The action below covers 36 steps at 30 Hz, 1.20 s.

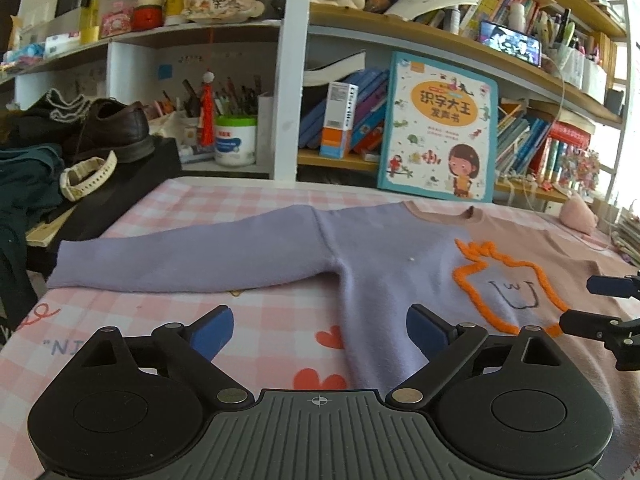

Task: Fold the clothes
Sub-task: 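Move the open left tool to the lavender sleeve cuff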

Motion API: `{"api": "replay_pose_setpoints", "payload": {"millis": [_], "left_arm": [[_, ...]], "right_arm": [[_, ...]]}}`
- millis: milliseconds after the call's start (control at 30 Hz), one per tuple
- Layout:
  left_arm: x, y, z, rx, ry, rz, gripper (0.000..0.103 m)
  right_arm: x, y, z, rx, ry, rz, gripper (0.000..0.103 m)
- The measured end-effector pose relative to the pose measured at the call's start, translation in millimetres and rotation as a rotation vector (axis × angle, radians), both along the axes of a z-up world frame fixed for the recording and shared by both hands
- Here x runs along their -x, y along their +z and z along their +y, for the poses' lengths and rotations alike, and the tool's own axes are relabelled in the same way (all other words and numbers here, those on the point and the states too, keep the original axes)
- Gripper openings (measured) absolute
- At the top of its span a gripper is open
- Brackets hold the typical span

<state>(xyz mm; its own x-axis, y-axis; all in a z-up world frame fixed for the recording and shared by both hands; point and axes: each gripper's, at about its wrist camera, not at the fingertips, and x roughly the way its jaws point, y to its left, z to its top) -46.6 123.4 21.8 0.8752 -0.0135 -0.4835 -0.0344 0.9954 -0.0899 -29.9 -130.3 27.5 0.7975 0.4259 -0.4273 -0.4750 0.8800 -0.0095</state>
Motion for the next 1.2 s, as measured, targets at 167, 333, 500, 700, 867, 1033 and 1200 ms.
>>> {"api": "replay_pose_setpoints", "payload": {"millis": [167,333,500,700,867,1033,1200], "left_arm": [[-2,-1,4,-0.014,0.014,-0.002,0.096],[-6,-4,9,-0.022,0.031,-0.003,0.096],[-14,-6,13,-0.027,0.041,0.002,0.096],[-21,-5,16,-0.082,0.068,-0.009,0.096],[-23,-5,24,-0.100,0.106,-0.008,0.096],[-24,-7,31,-0.112,0.122,-0.003,0.096],[-26,-8,38,-0.141,0.139,-0.003,0.096]], "right_arm": [[-5,-2,5,-0.017,0.006,0.000,0.087],[-11,-2,10,-0.032,0.012,-0.017,0.087],[-20,0,11,-0.067,-0.003,-0.034,0.088],[-29,0,16,-0.090,0.000,-0.010,0.088],[-26,9,20,-0.105,0.016,-0.075,0.090],[-28,8,27,-0.087,0.023,-0.098,0.090],[-30,4,32,-0.060,0.029,-0.078,0.092]]}}
